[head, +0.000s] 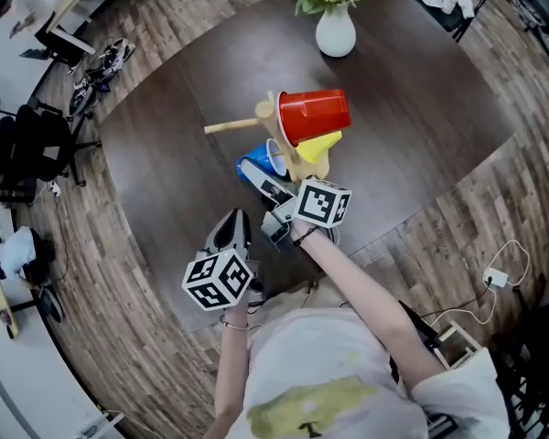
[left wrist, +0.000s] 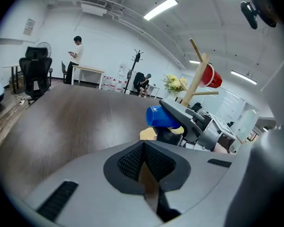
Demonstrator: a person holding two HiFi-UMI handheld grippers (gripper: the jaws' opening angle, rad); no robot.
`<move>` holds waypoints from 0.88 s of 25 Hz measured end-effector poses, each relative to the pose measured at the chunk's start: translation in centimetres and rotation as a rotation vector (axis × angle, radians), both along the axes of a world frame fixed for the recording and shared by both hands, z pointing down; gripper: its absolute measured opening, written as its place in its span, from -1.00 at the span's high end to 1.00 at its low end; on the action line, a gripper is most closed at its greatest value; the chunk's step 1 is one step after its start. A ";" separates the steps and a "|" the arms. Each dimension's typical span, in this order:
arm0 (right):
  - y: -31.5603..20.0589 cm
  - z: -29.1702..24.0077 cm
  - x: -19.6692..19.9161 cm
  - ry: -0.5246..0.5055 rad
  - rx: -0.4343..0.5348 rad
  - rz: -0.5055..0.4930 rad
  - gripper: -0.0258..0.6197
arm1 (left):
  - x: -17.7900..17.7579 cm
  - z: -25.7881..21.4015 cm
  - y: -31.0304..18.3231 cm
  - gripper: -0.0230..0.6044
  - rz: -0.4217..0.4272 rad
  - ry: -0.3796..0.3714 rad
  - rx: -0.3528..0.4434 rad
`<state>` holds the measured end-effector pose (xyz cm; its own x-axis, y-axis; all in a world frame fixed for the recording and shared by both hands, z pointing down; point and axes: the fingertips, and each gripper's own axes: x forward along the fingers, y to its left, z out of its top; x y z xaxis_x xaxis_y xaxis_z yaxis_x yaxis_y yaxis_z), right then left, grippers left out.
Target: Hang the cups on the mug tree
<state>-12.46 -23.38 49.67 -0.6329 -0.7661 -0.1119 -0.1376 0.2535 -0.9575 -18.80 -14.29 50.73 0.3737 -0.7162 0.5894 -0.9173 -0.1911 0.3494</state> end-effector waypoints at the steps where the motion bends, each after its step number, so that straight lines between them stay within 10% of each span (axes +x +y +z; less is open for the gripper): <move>1: 0.0 0.0 0.1 -0.008 0.001 0.001 0.02 | 0.1 0.1 0.0 0.88 0.000 0.000 -0.002; 22: -0.2 -1.5 1.4 -0.161 0.056 -0.010 -0.02 | 0.6 0.1 0.7 0.88 0.003 -0.011 -0.014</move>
<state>-11.01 -23.60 48.20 -0.6109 -0.7497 -0.2543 0.0189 0.3074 -0.9514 -18.25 -13.58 50.84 0.3692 -0.7066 0.6037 -0.9206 -0.1889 0.3419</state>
